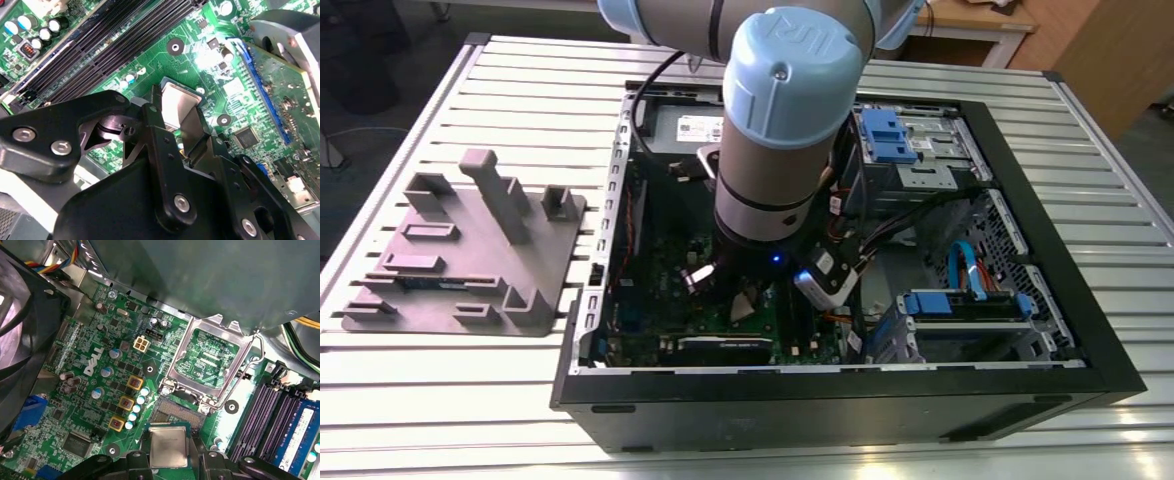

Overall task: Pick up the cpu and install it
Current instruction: 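Place the cpu into insertion slot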

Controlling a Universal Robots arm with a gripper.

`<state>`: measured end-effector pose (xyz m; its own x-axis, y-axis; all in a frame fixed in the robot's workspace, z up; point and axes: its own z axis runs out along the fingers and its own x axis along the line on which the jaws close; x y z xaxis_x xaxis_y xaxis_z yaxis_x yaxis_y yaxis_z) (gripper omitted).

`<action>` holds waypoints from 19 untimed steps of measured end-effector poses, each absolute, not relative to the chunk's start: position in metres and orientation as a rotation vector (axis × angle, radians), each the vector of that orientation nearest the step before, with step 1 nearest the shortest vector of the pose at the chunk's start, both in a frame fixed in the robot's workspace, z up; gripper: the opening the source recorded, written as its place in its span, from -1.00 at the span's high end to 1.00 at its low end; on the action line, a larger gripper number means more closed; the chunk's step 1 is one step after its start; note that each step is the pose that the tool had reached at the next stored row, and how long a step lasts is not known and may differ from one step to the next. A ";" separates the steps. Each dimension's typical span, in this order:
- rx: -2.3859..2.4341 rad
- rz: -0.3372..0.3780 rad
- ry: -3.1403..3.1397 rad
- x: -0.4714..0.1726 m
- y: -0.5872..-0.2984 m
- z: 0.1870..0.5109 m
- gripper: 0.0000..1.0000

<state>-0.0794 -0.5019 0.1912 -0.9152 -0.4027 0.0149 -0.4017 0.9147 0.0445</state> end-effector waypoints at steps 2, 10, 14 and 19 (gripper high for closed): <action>0.641 -0.064 -3.051 -0.079 -0.502 0.192 0.17; 0.641 -0.063 -3.051 -0.079 -0.502 0.195 0.17; 0.641 -0.063 -3.050 -0.079 -0.502 0.196 0.17; 0.641 -0.063 -3.051 -0.080 -0.504 0.196 0.17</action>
<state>-0.0796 -0.5042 0.1960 -0.9152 -0.4027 0.0150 -0.4018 0.9147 0.0444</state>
